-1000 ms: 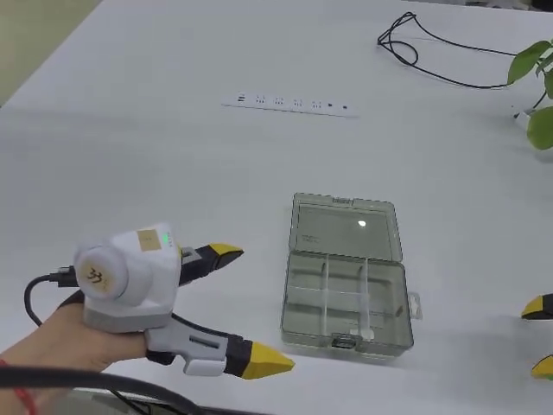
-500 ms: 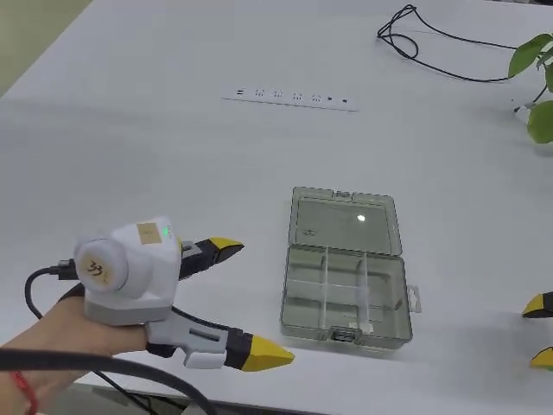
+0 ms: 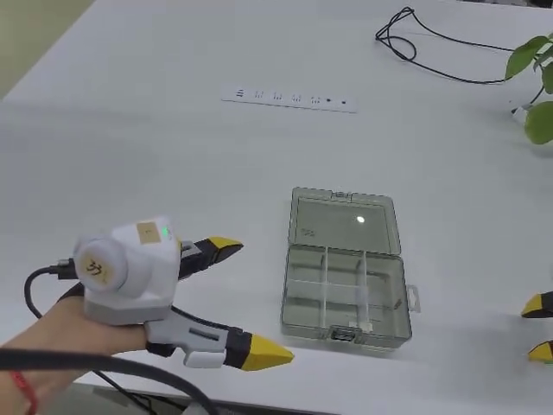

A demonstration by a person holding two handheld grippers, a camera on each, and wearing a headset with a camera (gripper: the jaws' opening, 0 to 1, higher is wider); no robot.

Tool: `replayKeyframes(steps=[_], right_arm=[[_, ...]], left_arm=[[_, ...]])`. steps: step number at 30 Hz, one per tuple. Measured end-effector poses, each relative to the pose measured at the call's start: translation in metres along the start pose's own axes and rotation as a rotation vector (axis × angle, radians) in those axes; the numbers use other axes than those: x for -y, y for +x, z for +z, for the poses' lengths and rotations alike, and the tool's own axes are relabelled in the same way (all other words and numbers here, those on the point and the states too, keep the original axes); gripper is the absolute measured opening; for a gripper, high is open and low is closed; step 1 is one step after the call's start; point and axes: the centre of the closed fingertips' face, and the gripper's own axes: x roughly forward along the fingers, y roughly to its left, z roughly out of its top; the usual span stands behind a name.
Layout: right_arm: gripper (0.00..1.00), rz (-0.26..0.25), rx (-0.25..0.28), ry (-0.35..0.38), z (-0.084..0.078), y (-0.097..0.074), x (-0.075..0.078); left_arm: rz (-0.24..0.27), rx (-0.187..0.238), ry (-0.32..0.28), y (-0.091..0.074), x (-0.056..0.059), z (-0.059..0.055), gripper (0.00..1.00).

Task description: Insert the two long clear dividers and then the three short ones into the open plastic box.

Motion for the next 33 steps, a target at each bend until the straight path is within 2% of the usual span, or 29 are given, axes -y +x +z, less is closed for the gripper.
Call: replayKeyframes(steps=[7, 18, 26, 29, 33], right_arm=[[0.33, -0.035, 0.043, 0.007, 0.016, -0.01, 0.005], [0.33, -0.095, 0.181, 0.007, 0.074, -0.038, 0.009], [0.33, -0.135, 0.265, -0.018, 0.118, -0.059, 0.009], [0.33, -0.149, 0.296, -0.026, 0.137, -0.068, 0.008], [0.33, -0.156, 0.32, -0.037, 0.149, -0.069, 0.005]], left_arm=[[-0.001, 0.001, 0.007, -0.002, 0.0, 0.002, 1.0], [0.016, 0.032, -0.026, 0.0, -0.003, 0.015, 1.0], [0.024, 0.094, -0.109, 0.003, -0.003, 0.035, 0.93], [0.021, 0.1, -0.147, 0.006, -0.002, 0.04, 0.91], [0.011, 0.122, -0.189, 0.01, 0.002, 0.049, 0.86]])
